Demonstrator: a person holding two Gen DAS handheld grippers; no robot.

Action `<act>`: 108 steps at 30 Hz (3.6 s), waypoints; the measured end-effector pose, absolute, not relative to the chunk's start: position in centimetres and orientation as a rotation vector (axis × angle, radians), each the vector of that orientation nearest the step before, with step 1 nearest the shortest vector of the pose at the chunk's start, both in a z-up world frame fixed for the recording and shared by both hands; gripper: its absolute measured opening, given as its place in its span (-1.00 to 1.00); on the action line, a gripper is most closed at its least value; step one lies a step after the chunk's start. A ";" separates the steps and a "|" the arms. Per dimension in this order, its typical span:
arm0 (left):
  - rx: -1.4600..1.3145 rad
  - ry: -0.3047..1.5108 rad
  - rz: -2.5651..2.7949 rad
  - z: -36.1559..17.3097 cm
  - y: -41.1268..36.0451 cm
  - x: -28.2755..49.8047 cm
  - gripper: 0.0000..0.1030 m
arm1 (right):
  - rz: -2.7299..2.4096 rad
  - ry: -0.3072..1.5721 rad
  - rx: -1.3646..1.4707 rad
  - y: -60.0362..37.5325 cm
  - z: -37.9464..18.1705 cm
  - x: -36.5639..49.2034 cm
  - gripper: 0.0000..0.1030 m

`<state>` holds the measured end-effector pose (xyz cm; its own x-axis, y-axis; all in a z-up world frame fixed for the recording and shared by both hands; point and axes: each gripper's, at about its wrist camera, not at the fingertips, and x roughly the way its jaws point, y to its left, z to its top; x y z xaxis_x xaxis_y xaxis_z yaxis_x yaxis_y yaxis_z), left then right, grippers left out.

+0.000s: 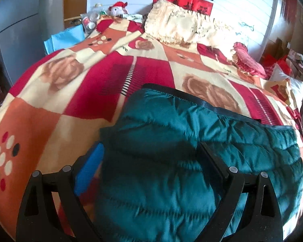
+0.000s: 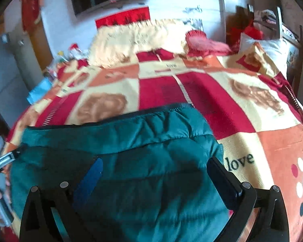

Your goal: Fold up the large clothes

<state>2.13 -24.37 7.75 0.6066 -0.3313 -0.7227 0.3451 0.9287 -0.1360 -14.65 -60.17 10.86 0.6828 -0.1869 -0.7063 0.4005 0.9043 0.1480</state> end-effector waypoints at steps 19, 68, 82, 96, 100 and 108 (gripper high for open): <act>0.062 0.792 -0.468 9.2 -19.9 -6.5 0.81 | -0.264 0.833 0.293 -54.7 9.8 -21.8 1.00; -0.257 1.057 -0.834 7.9 -12.3 -14.3 0.03 | -0.056 0.810 0.621 -56.0 11.3 -29.4 0.12; -0.058 0.966 -0.583 8.7 -10.6 -18.9 0.40 | -0.265 0.917 0.588 -55.9 8.9 -34.8 0.56; -0.025 0.814 -0.578 11.1 -14.9 -19.5 0.40 | -0.249 0.753 0.322 -49.3 18.1 -35.0 0.76; 0.050 0.886 -0.513 8.2 -17.4 -18.4 0.40 | -0.214 0.816 0.274 -46.7 15.6 -32.2 0.76; 0.124 0.834 -0.457 6.9 -18.1 -19.1 0.51 | -0.258 0.931 0.203 -45.4 8.6 -28.7 0.79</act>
<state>-19.09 -18.10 6.92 0.5815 -0.3419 -0.7382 0.4377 0.8964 -0.0704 -28.75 -45.37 8.57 0.5698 -0.1313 -0.8113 0.3054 0.9503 0.0607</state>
